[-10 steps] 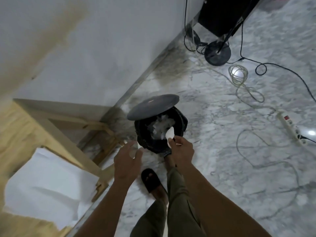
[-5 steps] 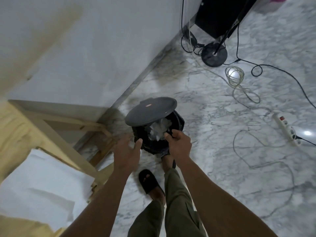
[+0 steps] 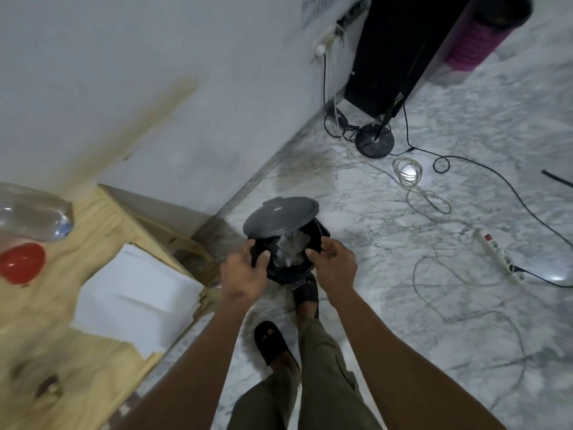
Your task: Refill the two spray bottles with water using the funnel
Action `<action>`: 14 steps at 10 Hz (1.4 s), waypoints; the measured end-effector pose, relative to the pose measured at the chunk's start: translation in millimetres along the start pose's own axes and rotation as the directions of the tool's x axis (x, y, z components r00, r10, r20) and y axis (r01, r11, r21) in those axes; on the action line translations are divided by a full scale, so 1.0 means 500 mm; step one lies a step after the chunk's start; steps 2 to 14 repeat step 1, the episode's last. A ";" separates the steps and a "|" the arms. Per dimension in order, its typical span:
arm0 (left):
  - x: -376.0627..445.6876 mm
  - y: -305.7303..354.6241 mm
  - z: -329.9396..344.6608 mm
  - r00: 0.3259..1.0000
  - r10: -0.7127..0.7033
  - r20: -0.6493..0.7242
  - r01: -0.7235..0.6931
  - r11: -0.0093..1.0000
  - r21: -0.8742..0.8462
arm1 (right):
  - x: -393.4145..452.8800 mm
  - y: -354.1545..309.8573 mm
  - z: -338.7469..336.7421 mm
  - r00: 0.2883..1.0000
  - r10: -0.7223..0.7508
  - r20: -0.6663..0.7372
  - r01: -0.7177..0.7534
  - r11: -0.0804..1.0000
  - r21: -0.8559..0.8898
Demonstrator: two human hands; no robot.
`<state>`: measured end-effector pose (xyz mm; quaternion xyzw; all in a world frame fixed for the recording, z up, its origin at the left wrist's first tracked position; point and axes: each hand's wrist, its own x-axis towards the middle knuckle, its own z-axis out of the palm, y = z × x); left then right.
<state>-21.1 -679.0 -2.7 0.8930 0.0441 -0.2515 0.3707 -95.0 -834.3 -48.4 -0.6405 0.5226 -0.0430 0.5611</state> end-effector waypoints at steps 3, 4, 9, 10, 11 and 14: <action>-0.058 0.014 -0.026 0.999 0.000 -0.038 -0.003 0.998 -0.062 | -0.070 -0.030 -0.035 0.999 -0.030 0.015 0.030 1.000 -0.007; -0.058 0.014 -0.026 0.999 0.000 -0.038 -0.003 0.998 -0.062 | -0.070 -0.030 -0.035 0.999 -0.030 0.015 0.030 1.000 -0.007; -0.058 0.014 -0.026 0.999 0.000 -0.038 -0.003 0.998 -0.062 | -0.070 -0.030 -0.035 0.999 -0.030 0.015 0.030 1.000 -0.007; -0.058 0.014 -0.026 0.999 0.000 -0.038 -0.003 0.998 -0.062 | -0.070 -0.030 -0.035 0.999 -0.030 0.015 0.030 1.000 -0.007; -0.058 0.014 -0.026 0.999 0.000 -0.038 -0.003 0.998 -0.062 | -0.070 -0.030 -0.035 0.999 -0.030 0.015 0.030 1.000 -0.007; -0.058 0.014 -0.026 0.999 0.000 -0.038 -0.003 0.998 -0.062 | -0.070 -0.030 -0.035 0.999 -0.030 0.015 0.030 1.000 -0.007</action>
